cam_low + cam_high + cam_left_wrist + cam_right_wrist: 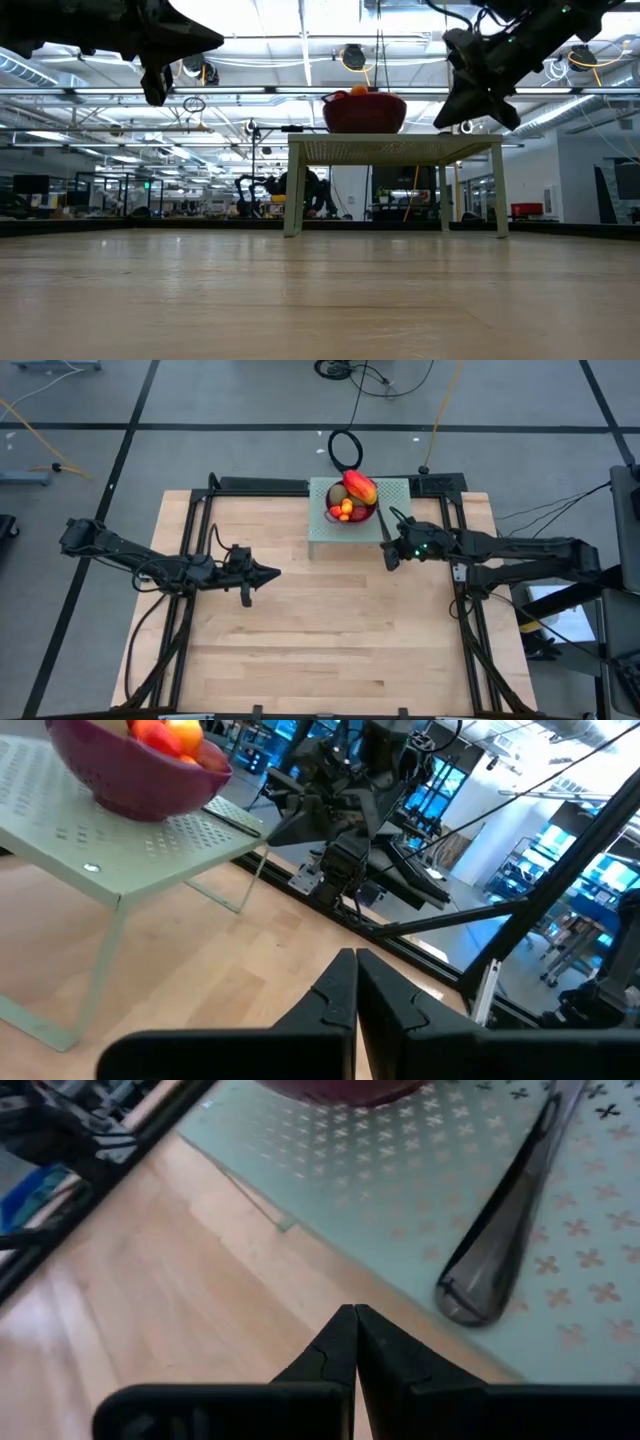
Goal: Pick & Place Fruit
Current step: Return to Home Position
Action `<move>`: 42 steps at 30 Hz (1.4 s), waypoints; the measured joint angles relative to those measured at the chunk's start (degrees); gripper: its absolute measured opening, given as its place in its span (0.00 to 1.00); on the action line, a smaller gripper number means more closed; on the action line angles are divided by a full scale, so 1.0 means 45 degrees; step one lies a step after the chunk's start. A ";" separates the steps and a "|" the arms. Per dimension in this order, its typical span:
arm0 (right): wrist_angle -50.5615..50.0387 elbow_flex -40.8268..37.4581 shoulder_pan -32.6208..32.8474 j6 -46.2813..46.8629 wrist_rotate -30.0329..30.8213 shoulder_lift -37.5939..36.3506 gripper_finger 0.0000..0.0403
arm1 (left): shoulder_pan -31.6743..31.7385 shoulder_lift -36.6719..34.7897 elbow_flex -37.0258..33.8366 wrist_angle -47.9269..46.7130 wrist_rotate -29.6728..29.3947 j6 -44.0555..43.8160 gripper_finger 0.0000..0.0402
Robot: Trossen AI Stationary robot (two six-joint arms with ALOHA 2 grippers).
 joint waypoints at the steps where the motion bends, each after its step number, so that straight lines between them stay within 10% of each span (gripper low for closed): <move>1: -0.0030 0.0000 0.0105 0.0047 -0.0003 -0.0129 0.00 | -0.0058 0.0000 0.0000 0.0003 -0.0122 0.0111 0.02; 24: -0.0434 0.0000 0.1059 -0.3752 -0.1105 -0.6289 0.00 | -0.1217 -0.3385 -0.0005 -0.1731 -0.2104 0.2931 0.02; 42: -0.5277 -0.0015 0.1050 -0.4980 -0.1358 -1.0183 0.00 | -0.1134 -0.5239 -0.0005 -0.5128 -0.2783 0.4262 0.01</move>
